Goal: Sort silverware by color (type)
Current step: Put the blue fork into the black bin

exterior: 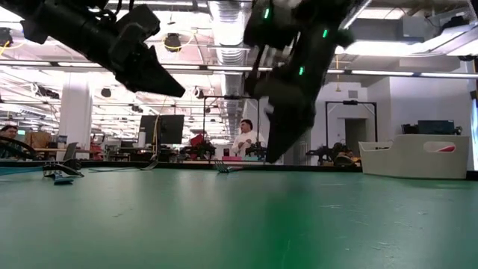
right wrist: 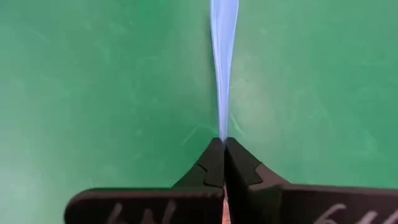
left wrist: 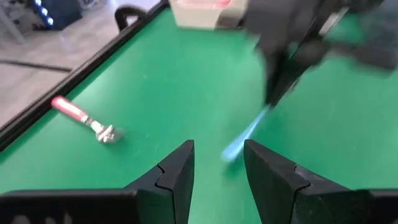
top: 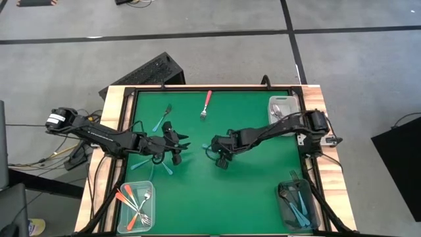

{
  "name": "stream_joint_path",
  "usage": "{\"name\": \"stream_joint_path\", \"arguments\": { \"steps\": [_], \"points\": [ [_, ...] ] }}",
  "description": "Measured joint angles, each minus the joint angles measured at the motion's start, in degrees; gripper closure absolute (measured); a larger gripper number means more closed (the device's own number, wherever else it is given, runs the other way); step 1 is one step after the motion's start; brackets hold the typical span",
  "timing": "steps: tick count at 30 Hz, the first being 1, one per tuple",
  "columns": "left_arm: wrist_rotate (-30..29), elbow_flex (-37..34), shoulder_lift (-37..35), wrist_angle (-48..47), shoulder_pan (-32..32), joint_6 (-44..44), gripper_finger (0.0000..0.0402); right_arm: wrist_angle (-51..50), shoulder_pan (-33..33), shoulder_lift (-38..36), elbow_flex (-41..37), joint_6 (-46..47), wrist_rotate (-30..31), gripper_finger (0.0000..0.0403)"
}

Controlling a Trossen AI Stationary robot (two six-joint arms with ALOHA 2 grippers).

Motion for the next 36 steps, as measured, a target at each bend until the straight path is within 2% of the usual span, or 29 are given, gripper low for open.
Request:
{"name": "stream_joint_path", "arguments": {
  "steps": [5,12,21,26,30,36],
  "points": [
    [-1.36,-1.09,0.00,1.45,0.10,-1.36,0.0274,-11.21,5.71,-6.47,-0.06,11.04,3.13,0.0391],
    [0.78,-2.60,0.02,8.69,3.22,7.75,0.0274,-26.64,15.61,-14.28,0.10,30.37,4.50,0.0391],
    [11.36,-2.60,0.02,17.93,10.62,15.97,0.0274,-41.62,31.13,-19.80,0.09,64.98,4.28,0.0390],
    [19.30,-2.10,0.02,18.45,15.72,17.27,0.0274,-45.59,40.40,-20.32,0.09,82.91,3.01,0.0389],
    [21.59,-2.09,0.02,19.37,19.19,17.29,0.0274,-46.66,46.51,-20.00,0.11,94.73,2.95,0.0388],
    [22.92,-2.05,0.02,23.06,22.55,17.29,0.0274,-43.63,51.25,-17.28,0.11,97.75,-2.97,0.0388]
  ]
}}
